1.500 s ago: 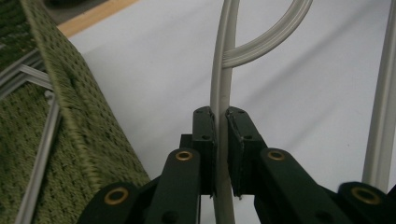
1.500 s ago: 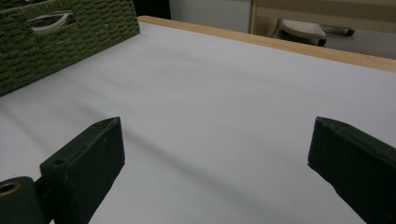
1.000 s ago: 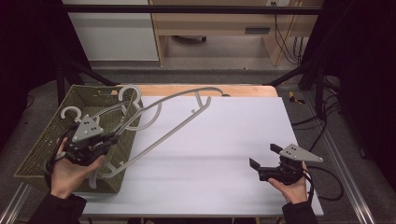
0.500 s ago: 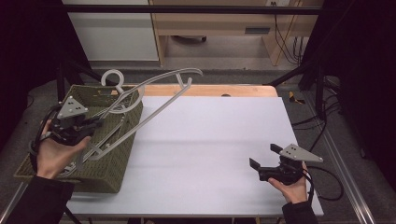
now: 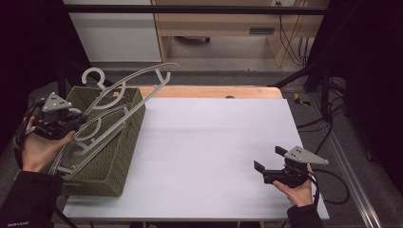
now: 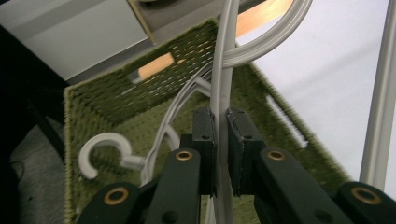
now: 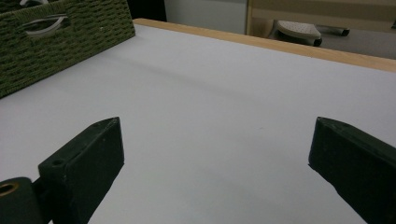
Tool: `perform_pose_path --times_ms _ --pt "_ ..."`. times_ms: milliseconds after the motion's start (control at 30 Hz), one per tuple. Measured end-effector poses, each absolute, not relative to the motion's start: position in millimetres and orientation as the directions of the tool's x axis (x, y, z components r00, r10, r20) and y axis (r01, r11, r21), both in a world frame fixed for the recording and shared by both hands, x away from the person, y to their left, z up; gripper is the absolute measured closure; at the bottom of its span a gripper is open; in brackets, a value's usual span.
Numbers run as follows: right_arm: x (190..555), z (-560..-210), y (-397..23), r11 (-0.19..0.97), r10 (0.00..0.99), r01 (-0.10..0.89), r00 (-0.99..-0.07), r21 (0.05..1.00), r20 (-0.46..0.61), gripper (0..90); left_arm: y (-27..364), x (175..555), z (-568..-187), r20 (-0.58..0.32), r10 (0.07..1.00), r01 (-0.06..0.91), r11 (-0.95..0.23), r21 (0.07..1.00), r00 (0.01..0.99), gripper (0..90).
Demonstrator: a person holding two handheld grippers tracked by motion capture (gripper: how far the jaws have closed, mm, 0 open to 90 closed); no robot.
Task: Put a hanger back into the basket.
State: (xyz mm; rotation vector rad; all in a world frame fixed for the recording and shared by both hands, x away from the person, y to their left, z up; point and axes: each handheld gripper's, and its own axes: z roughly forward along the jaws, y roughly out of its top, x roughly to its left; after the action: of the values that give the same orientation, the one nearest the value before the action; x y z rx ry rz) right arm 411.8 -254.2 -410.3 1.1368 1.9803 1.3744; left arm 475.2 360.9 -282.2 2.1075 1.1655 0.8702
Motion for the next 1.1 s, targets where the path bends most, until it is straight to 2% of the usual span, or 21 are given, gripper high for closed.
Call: perform_pose_path --times_ms 333,1100 --pt "412 -411 -254 0.159 0.835 0.363 -0.545 0.918 0.071 3.3 392 478 -294 0.278 0.891 0.542 -0.442 0.715 0.359 82.4" --pt "413 -412 -254 0.16 0.837 0.368 -0.542 0.916 0.072 3.2 437 478 -321 0.322 0.909 0.635 -0.415 0.652 0.263 82.4"
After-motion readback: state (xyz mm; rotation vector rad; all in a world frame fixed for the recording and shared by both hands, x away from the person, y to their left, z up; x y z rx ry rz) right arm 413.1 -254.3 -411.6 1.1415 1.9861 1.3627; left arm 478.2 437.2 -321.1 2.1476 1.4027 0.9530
